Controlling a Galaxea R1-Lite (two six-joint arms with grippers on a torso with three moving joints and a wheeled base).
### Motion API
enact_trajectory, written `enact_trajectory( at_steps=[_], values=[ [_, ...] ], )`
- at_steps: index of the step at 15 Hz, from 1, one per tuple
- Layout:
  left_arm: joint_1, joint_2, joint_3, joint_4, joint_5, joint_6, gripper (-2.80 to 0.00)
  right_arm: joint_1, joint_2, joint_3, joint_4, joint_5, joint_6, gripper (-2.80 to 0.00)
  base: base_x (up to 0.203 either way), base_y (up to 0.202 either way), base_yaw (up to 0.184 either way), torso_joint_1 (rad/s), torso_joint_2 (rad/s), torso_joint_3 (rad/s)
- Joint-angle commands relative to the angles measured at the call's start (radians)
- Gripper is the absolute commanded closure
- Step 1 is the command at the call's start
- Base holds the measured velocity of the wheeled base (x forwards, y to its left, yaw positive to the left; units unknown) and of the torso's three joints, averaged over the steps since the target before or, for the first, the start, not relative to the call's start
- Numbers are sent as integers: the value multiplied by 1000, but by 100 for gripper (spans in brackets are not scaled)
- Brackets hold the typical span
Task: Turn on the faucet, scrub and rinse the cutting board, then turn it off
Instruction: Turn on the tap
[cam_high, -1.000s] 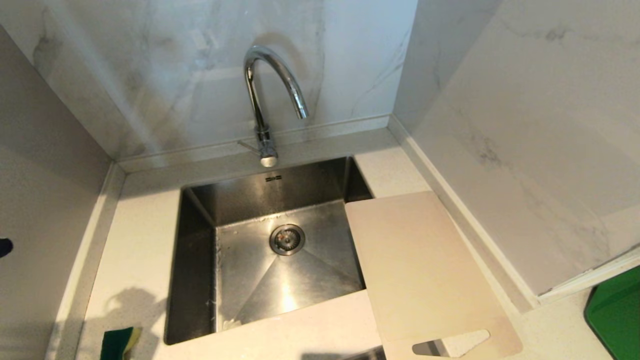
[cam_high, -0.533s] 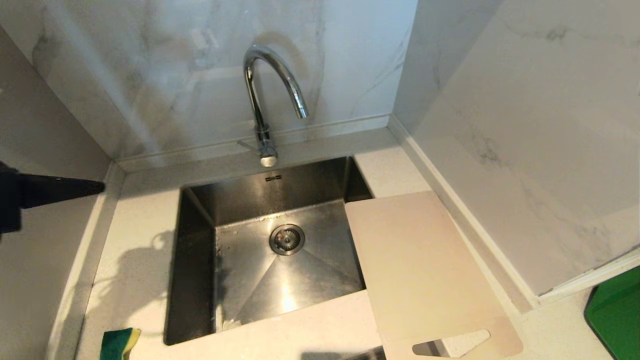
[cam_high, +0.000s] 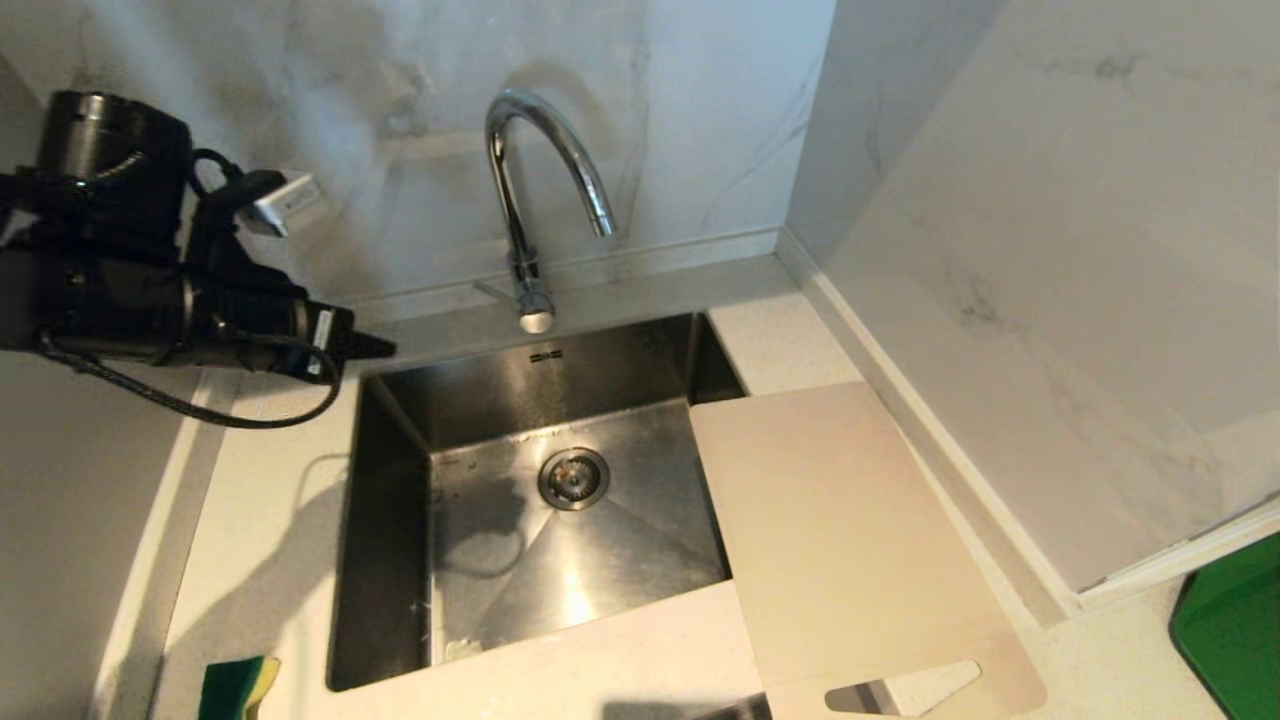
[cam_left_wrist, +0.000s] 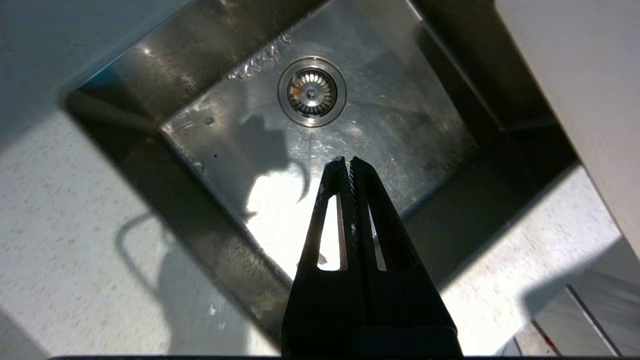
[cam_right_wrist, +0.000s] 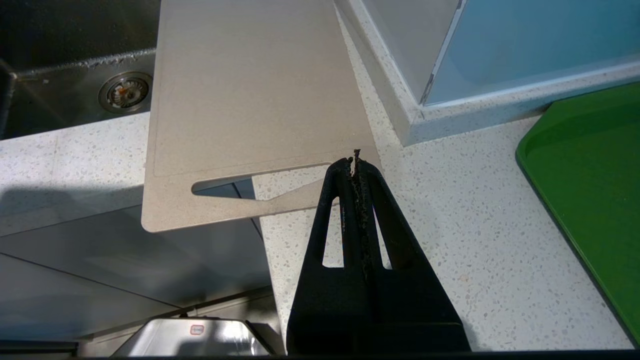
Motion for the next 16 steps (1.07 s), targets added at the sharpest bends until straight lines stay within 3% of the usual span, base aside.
enact_trajectory(
  at_steps=[1,6,13,16],
  values=[
    [-27,134,-68,-1,9,-1,0,0,0,0,0,0,0,0,0,0,0,0,0,0],
    [-32,248,-164,-141,88,-12,0,0,0,0,0,0,0,0,0,0,0,0,0,0],
    [-32,384,-391,-170,76,-292,0,0,0,0,0,0,0,0,0,0,0,0,0,0],
    [-38,411,-401,-266,80,-325,0,0,0,0,0,0,0,0,0,0,0,0,0,0]
  ],
)
